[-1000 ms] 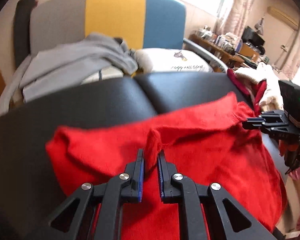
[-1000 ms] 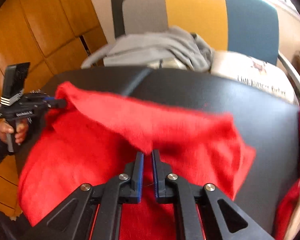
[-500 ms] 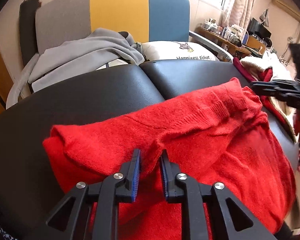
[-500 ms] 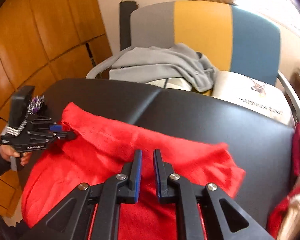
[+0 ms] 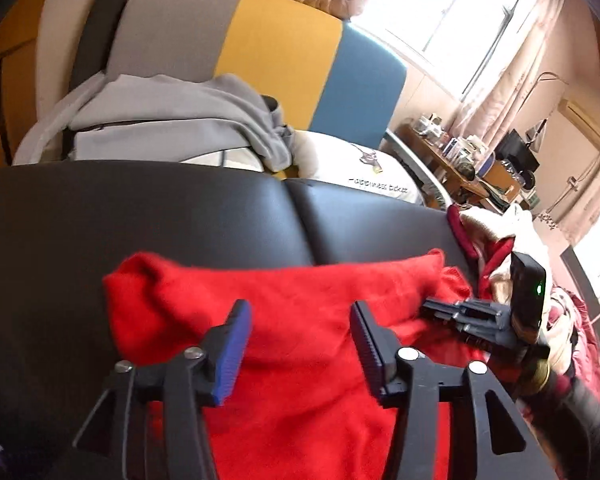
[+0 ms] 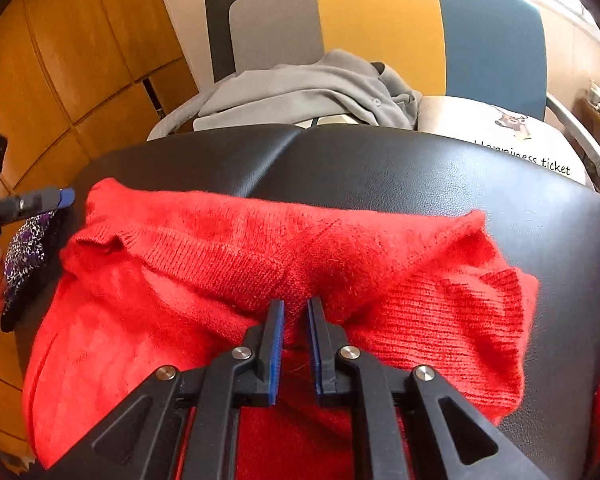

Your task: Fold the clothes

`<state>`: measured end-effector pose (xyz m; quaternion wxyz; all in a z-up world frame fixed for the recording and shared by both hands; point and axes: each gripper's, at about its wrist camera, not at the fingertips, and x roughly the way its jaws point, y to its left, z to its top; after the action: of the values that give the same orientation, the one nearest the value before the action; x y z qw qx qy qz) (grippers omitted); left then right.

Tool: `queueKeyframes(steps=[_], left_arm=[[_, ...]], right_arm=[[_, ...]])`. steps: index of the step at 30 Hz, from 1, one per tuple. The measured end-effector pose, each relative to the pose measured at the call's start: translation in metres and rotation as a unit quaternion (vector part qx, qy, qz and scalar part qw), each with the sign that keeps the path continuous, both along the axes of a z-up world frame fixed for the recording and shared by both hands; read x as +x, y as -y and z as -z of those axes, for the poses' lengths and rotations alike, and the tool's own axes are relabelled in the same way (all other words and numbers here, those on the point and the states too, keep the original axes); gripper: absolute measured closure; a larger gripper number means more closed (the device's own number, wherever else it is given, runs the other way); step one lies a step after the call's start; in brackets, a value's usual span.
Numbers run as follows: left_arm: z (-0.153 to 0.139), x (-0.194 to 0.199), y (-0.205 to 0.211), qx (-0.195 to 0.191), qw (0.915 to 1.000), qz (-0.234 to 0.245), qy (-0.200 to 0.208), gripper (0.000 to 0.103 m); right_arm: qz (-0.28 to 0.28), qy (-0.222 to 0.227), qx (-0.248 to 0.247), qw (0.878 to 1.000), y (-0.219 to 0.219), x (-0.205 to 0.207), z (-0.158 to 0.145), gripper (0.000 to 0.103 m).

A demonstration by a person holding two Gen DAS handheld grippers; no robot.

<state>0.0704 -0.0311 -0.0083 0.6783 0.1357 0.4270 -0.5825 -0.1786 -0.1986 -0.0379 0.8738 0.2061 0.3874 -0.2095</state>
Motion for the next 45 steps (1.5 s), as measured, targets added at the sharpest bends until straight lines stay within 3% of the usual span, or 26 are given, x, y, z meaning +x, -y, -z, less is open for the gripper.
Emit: queueKeyframes(steps=[5,6,8,14,20,24,25,31,36,39,45], left_arm=[[0.042,-0.013,0.023,0.049,0.9975,0.016,0.048,0.056],[0.044,-0.010,0.023,0.040,0.9977,0.017,0.051,0.056],[0.044,-0.005,0.027,0.040,0.9977,0.019,0.050,0.056],[0.041,-0.004,0.071,0.052,0.9904,0.022,0.126,0.056],[0.031,0.001,0.075,0.051,0.9917,0.003,0.118,0.056],[0.020,-0.003,0.049,0.042,0.9923,0.003,0.117,0.056],[0.018,-0.003,0.040,0.039,0.9929,-0.001,0.112,0.056],[0.009,-0.002,-0.026,0.024,0.9951,-0.033,0.090,0.055],[0.018,-0.003,-0.097,0.029,0.9957,-0.073,0.050,0.053],[0.028,-0.007,-0.133,0.038,0.9947,-0.092,0.027,0.051],[0.045,-0.027,-0.185,0.053,0.9927,-0.106,-0.023,0.047]], right_arm=[[0.001,0.002,-0.041,0.999,-0.013,-0.002,0.003,0.093],[0.003,0.004,-0.045,0.999,-0.013,-0.002,0.003,0.093],[0.008,0.005,-0.046,0.999,-0.010,-0.001,0.004,0.094],[0.035,0.011,-0.038,0.999,0.008,0.012,0.003,0.093],[0.051,0.036,0.005,0.998,0.024,0.009,0.000,0.093],[0.065,0.049,0.031,0.996,0.021,-0.008,-0.010,0.088],[0.071,0.054,0.034,0.995,0.017,-0.017,-0.014,0.083],[0.100,0.068,0.060,0.991,-0.020,-0.090,-0.023,0.083],[0.129,0.061,0.100,0.985,-0.060,-0.162,-0.014,0.082],[0.154,0.061,0.149,0.975,-0.086,-0.202,-0.002,0.079],[0.145,0.065,0.209,0.965,-0.136,-0.229,0.019,0.078]])
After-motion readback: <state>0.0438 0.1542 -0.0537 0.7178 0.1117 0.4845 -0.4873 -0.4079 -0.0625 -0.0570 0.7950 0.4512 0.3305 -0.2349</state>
